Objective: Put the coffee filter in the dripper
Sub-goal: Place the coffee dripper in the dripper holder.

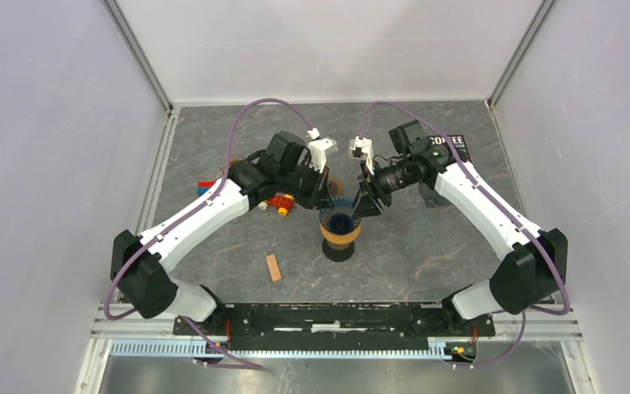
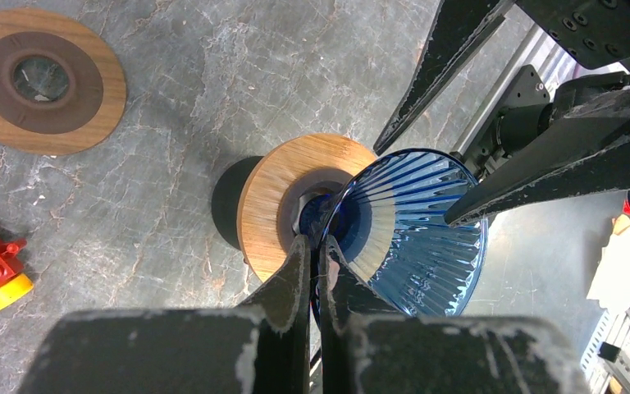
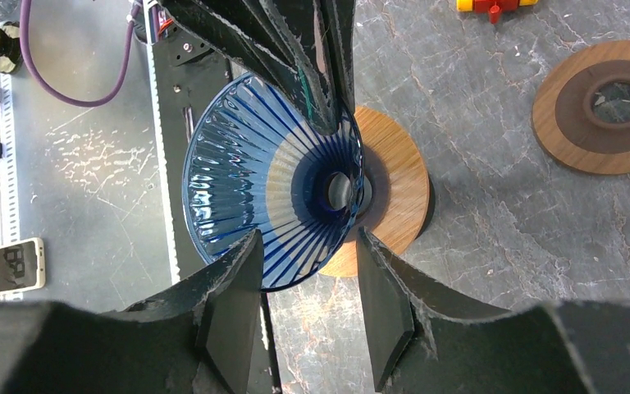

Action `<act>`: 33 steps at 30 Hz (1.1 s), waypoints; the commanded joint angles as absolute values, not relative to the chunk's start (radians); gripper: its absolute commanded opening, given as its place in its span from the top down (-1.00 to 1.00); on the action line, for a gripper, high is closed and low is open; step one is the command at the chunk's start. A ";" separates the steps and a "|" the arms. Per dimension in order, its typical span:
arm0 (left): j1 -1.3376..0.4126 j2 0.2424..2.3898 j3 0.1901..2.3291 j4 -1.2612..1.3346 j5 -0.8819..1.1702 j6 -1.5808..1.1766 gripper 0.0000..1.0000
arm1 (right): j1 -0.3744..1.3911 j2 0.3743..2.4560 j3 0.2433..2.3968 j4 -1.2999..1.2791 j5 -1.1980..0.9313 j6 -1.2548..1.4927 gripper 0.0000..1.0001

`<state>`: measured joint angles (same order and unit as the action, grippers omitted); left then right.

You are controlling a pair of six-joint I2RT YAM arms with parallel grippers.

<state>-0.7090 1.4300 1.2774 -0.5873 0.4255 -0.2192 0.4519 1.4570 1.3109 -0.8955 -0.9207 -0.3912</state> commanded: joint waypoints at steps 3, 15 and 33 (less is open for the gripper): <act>-0.710 1.432 1.272 -0.528 0.462 -0.265 0.95 | 0.459 1.468 1.304 -0.877 -0.942 -0.410 -0.03; -0.710 1.441 1.246 -0.514 0.449 -0.255 0.96 | 0.459 1.493 1.275 -0.864 -0.937 -0.418 0.02; -0.710 1.421 1.147 -0.454 0.450 -0.219 0.96 | 0.459 1.491 1.207 -0.817 -0.940 -0.439 0.19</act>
<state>-0.7063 1.4158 1.1900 -0.4820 0.4454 -0.2195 0.4477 1.4849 1.2522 -0.8394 -0.9695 -0.3882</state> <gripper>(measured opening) 0.051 0.443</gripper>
